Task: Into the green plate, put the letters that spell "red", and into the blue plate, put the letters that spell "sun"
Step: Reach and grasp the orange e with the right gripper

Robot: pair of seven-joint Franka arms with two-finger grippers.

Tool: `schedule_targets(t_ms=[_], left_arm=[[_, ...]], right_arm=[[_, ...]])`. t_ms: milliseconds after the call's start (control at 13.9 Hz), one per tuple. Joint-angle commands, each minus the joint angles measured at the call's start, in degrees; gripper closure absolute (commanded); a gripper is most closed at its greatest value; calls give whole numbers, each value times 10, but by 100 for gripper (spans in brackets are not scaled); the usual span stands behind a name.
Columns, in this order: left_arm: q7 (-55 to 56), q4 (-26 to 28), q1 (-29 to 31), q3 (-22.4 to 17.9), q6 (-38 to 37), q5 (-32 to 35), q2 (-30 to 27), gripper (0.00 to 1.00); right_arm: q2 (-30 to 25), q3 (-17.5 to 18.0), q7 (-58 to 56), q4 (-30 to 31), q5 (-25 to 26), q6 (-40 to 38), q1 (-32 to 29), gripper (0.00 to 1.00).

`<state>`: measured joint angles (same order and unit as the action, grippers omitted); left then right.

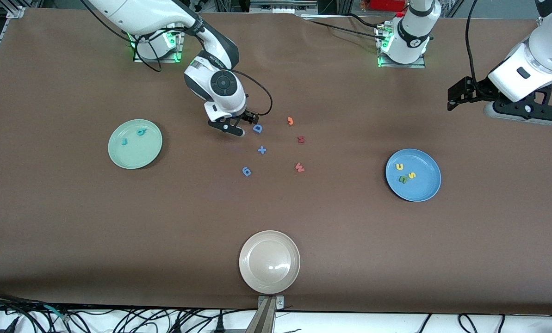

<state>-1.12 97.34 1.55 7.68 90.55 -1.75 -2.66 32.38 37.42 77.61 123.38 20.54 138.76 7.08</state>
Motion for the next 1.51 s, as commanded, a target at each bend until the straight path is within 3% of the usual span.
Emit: schedule_targets(t_ms=[0, 575, 935, 1366, 1438], left_arm=[[6, -18, -1, 3, -17, 20, 7, 0], [6, -24, -1, 3, -35, 20, 8, 0], [6, -24, -1, 3, -36, 19, 8, 0], [6, -24, -2, 3, -39, 20, 8, 0], [6, -24, -2, 3, -41, 20, 8, 0]], right_arm=[[22, 7, 47, -6, 38, 20, -3, 5], [31, 28, 94, -8, 36, 25, -4, 6], [37, 28, 95, -8, 38, 25, -4, 36], [37, 28, 95, -8, 37, 25, -4, 88], [37, 28, 95, -8, 38, 25, -4, 92]])
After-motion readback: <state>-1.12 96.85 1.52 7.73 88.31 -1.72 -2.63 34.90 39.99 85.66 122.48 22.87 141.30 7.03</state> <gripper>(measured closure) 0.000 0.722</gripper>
